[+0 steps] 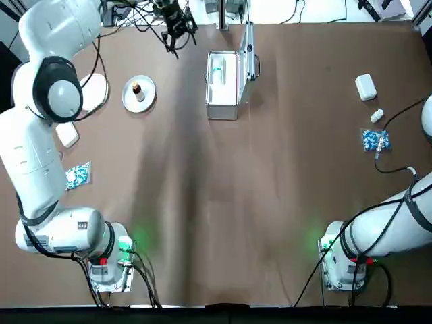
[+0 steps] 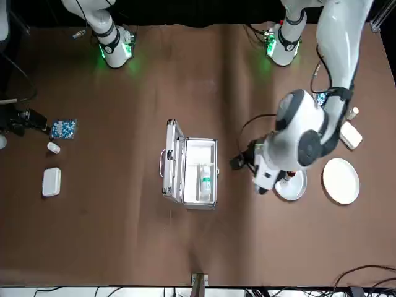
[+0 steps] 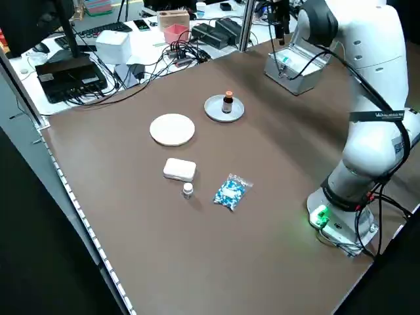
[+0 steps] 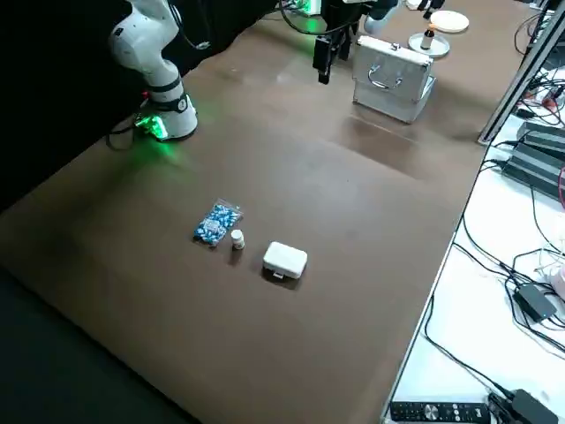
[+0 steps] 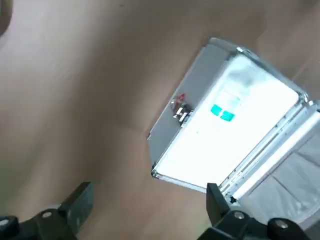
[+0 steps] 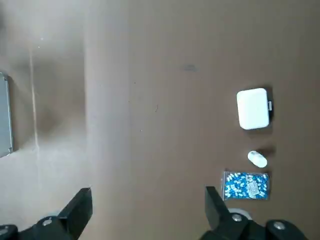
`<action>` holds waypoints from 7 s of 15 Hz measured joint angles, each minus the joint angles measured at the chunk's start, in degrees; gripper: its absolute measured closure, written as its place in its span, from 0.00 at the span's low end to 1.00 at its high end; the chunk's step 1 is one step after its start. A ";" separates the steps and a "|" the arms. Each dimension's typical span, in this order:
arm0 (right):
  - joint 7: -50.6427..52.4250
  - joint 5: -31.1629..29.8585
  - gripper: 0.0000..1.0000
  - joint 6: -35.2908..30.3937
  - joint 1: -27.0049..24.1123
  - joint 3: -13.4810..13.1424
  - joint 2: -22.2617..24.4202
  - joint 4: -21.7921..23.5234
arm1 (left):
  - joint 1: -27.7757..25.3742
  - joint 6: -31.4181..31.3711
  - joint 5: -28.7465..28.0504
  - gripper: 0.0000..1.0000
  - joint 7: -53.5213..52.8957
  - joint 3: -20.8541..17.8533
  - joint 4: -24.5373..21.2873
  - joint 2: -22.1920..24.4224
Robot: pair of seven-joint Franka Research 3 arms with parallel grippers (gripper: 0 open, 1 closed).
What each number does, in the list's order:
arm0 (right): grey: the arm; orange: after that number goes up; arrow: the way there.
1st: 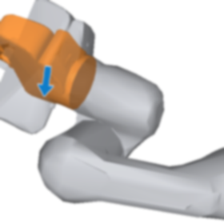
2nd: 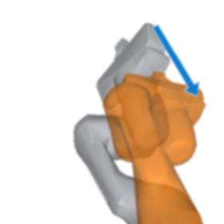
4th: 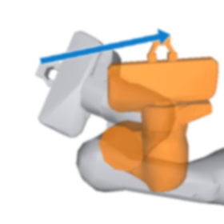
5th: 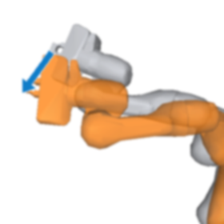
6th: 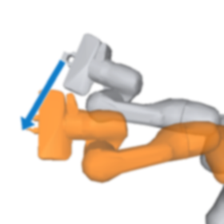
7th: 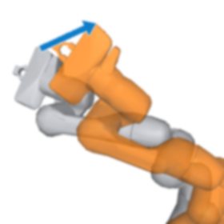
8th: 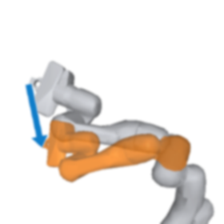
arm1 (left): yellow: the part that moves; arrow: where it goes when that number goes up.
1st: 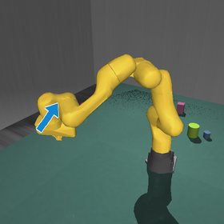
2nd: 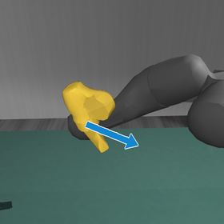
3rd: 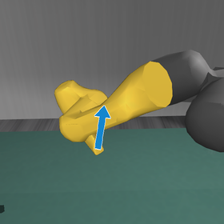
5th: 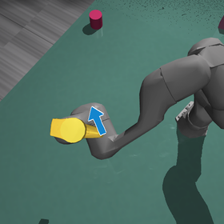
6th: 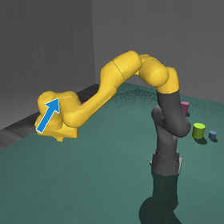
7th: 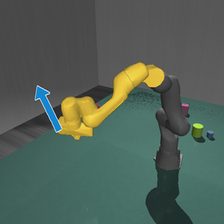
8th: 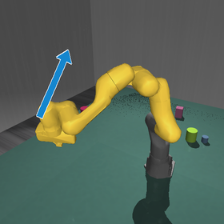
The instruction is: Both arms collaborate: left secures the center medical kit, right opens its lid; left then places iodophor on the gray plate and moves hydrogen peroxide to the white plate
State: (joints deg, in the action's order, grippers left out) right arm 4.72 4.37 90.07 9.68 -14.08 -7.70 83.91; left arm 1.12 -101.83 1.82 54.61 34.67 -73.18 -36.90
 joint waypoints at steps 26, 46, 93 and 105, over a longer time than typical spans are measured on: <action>-0.02 0.01 0.00 -0.04 0.23 0.02 -0.04 0.07 | 20.46 -24.53 -15.49 0.37 -9.73 -11.31 -0.50 -9.59; -0.02 0.01 0.00 -0.08 0.24 0.01 -0.07 0.11 | 21.13 -24.39 -16.84 0.52 -10.97 -11.51 -1.07 -10.28; -0.02 0.01 0.00 0.15 0.51 0.02 -0.08 0.11 | 15.82 -18.39 -7.84 0.68 -11.52 -10.88 0.82 -5.39; -0.03 0.03 0.00 0.09 0.58 0.02 -0.07 0.09 | -9.92 -5.92 -2.21 0.68 -16.67 2.62 0.14 -0.28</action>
State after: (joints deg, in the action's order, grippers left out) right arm 4.69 4.39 90.17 10.26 -14.07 -7.78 84.00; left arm -8.80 -107.75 -0.38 37.94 37.29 -73.04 -37.19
